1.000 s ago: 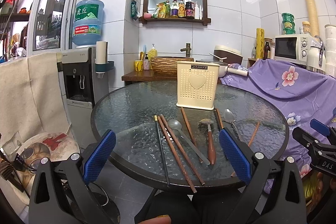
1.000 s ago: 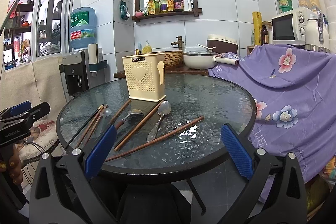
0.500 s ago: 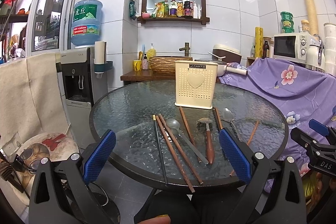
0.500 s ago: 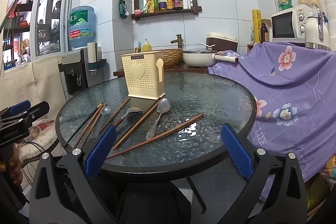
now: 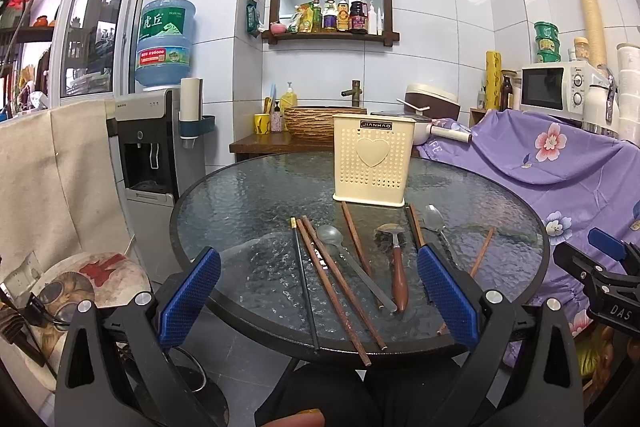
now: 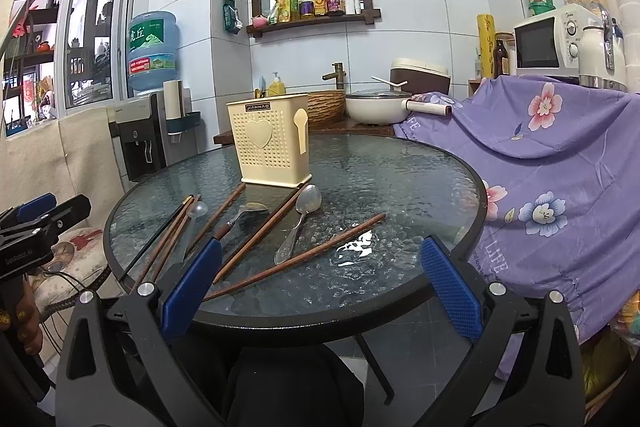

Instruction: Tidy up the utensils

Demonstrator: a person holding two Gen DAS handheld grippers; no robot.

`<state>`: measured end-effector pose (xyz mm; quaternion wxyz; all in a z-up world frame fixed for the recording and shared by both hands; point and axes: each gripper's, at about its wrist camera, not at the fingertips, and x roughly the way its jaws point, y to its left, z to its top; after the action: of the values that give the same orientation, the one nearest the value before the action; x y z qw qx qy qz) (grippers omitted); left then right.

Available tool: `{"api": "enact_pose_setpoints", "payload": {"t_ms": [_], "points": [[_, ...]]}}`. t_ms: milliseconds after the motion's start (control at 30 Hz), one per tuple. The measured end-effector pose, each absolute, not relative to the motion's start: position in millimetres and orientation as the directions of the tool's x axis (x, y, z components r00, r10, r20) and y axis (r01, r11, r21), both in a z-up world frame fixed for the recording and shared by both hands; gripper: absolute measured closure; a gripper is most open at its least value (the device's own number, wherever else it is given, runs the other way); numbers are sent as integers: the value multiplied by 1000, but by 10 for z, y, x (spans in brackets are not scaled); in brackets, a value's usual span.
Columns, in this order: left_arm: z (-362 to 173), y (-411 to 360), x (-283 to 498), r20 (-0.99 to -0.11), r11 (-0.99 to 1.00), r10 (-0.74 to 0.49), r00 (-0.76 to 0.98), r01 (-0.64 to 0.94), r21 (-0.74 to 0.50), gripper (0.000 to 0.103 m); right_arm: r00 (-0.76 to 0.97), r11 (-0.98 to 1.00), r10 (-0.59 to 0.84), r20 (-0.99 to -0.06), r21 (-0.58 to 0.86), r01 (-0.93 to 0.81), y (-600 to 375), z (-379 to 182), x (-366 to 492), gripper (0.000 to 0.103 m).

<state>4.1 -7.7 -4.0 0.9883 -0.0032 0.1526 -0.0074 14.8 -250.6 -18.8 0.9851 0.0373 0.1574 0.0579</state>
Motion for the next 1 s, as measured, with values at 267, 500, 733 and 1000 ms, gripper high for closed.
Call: {"api": "enact_pose_setpoints", "payload": {"t_ms": [267,500,733,1000], "points": [[-64,-59,107,-321,1000,-15,947,11,-14,6,938,992,121,-324,83,-99,-2491,-226,202,5],[-145,63,489,-465,1000,1,885,0,2,6,893,996,91,-441,40,-82,-2526,-280,609,5],[-173,347,1023,-587,999,5,810,-33,-37,12,785,997,75,-615,35,-68,-2549,-322,1348,30],[-297,464,1488,-676,999,-14,737,-20,-43,30,644,999,46,-764,32,-34,-2566,-431,1998,51]]}}
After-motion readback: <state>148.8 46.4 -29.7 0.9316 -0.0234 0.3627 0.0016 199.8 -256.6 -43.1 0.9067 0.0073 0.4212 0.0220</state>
